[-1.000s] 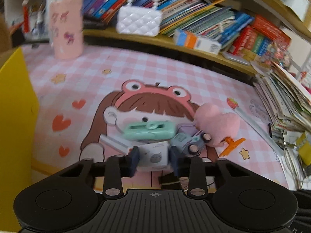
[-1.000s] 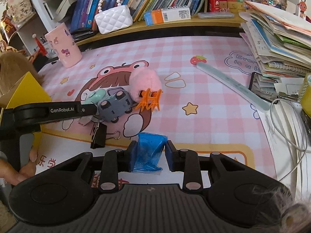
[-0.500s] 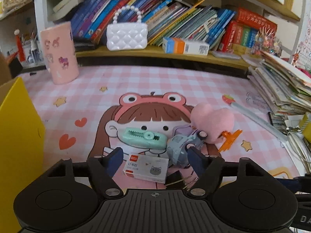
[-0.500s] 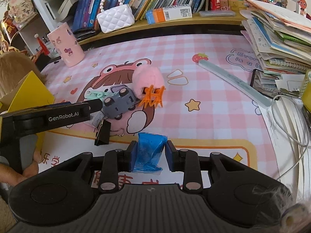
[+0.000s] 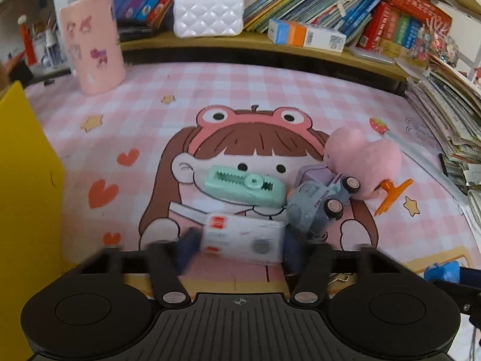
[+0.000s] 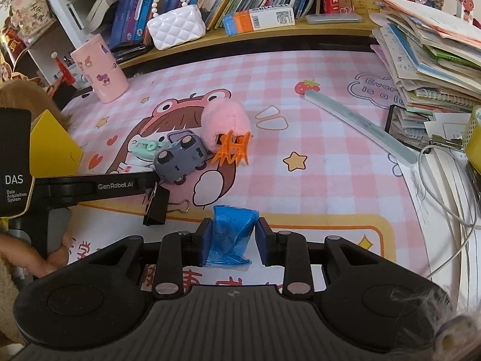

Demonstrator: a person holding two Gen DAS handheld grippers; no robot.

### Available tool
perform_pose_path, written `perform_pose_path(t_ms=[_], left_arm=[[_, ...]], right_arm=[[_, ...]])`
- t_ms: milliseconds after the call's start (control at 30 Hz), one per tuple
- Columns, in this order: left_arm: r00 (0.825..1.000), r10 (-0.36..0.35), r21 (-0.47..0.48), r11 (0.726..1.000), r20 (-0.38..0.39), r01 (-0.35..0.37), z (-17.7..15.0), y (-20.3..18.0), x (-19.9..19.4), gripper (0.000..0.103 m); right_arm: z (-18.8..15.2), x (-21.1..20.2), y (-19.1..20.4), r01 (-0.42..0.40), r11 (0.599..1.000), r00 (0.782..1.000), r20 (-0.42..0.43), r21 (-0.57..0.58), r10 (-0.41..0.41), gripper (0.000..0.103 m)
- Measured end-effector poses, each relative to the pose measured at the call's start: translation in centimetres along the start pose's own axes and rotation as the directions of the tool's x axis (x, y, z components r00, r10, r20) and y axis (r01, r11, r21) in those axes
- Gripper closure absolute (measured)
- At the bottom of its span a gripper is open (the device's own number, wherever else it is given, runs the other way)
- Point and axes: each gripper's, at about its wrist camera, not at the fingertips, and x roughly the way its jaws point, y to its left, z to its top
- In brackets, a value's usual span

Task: Organize objects
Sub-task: 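Grasp the white cat-print staple box with the left tool while the right tool holds the blue piece, then lift and carry the blue piece and staple box over the yellow box with both tools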

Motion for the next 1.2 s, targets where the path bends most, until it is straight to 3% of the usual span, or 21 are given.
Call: perform_pose_path(t_ms=[400,700,1200], left_arm=[[0.995,-0.046,-0.046,0.998,0.087,0.050,-0.6,1.3,-6.1,0.050],[0.990,-0.095,-0.086,0.991,0.102,0.104,-5.2,3.0,-11.6,0.050],[0.987,-0.106,-0.103,0.988,0.117,0.119,-11.8,8.6,-17.7,0.050]], right_arm=[[-0.3,-0.5,1.9,-0.008,1.000,1.000,0.013,-0.027,0.009,0.074],[-2.5,-1.8,5.5,0.002,0.998,1.000,0.013,-0.061,-0.001,0.074],[-8.2,-4.2,13.5,0.023,0.993,1.000,-0.001,-0.112,-0.023,0.074]])
